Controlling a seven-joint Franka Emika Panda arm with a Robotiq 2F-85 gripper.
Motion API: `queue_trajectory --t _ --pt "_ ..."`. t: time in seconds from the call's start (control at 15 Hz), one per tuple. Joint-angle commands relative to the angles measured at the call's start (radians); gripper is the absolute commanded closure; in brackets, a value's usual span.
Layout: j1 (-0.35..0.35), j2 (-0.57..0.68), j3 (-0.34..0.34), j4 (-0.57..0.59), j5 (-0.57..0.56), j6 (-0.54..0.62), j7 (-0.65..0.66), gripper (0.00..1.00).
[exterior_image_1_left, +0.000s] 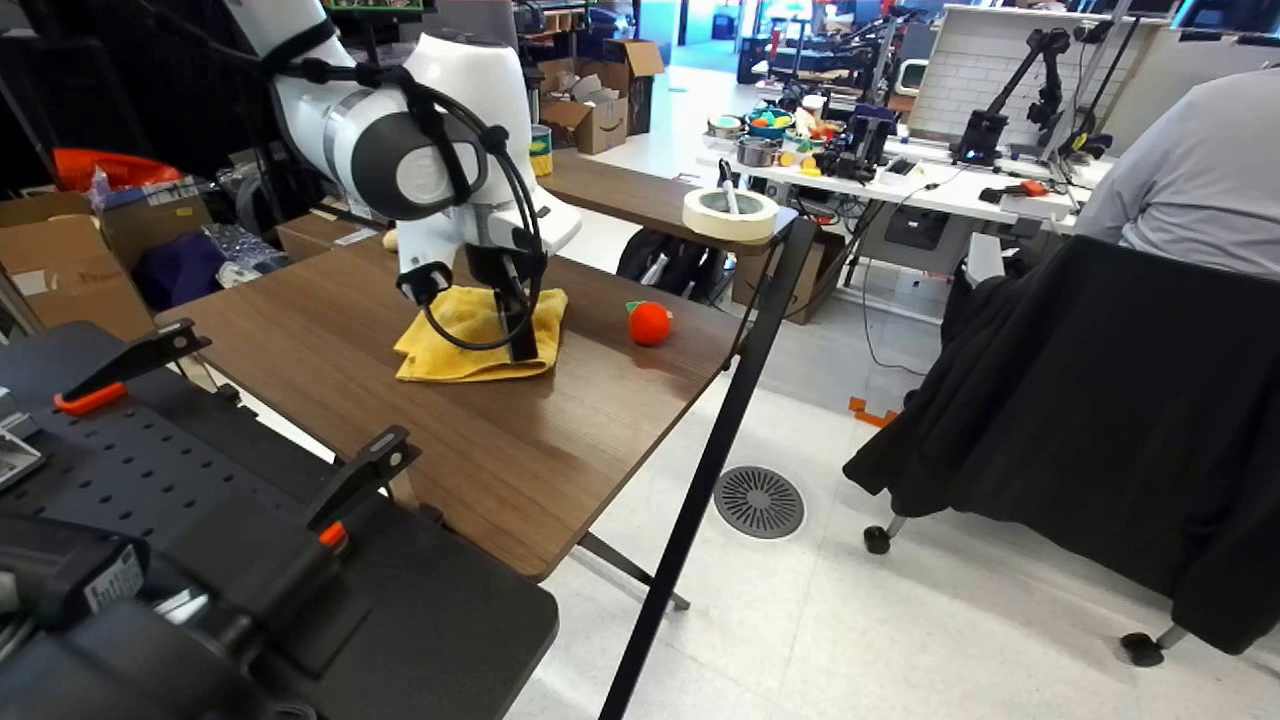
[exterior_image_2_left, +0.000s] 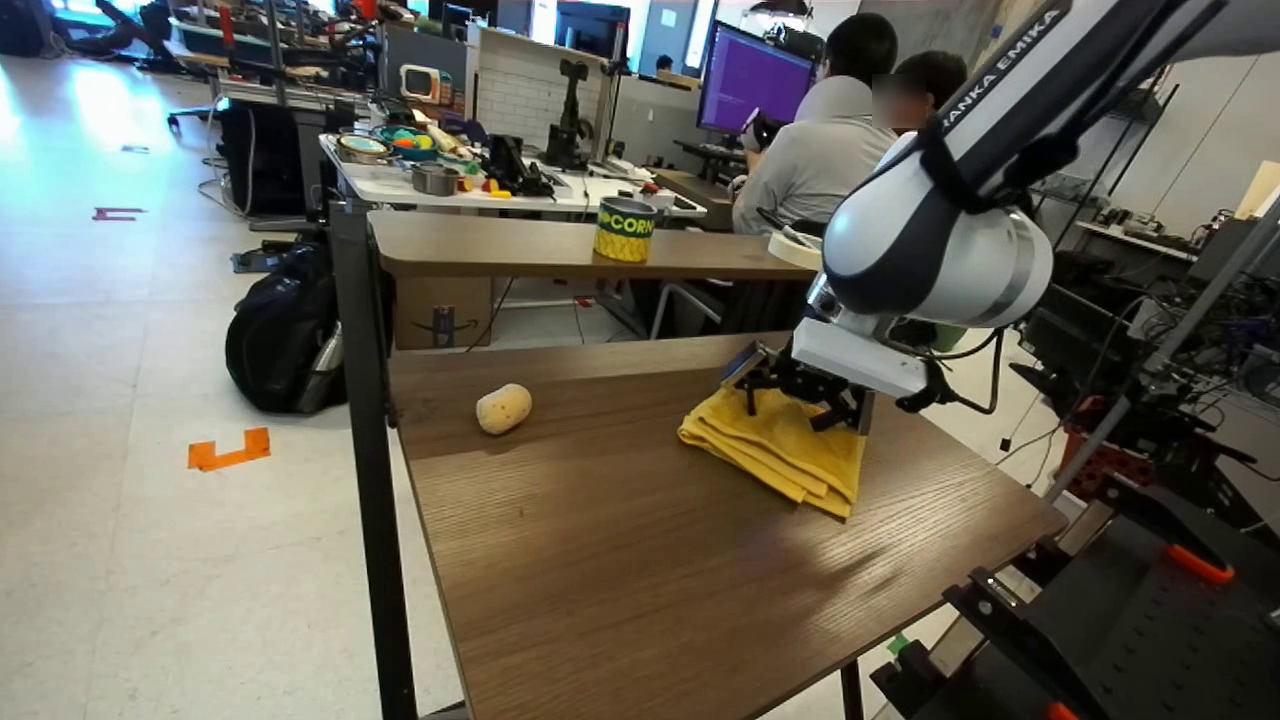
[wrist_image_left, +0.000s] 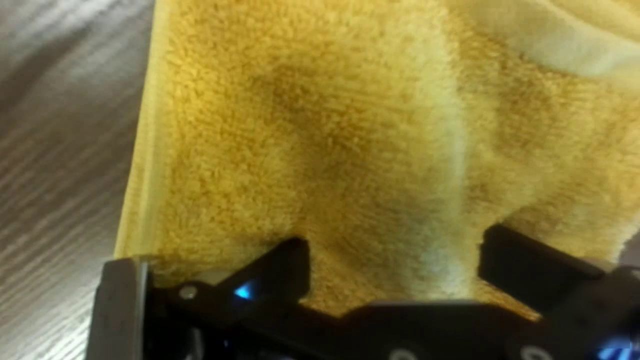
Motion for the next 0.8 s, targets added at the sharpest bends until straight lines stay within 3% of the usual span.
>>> queue_trajectory --t 0.0,0.4,0.73 --pt "0.029 0.094 0.006 0.105 0.052 0.024 0.059 0.00" --pt "0.167 0.113 0.002 0.042 0.015 0.088 0.046 0.00" --pt "0.204 0.136 -0.041 0.157 0.052 0.076 0.116 0.00"
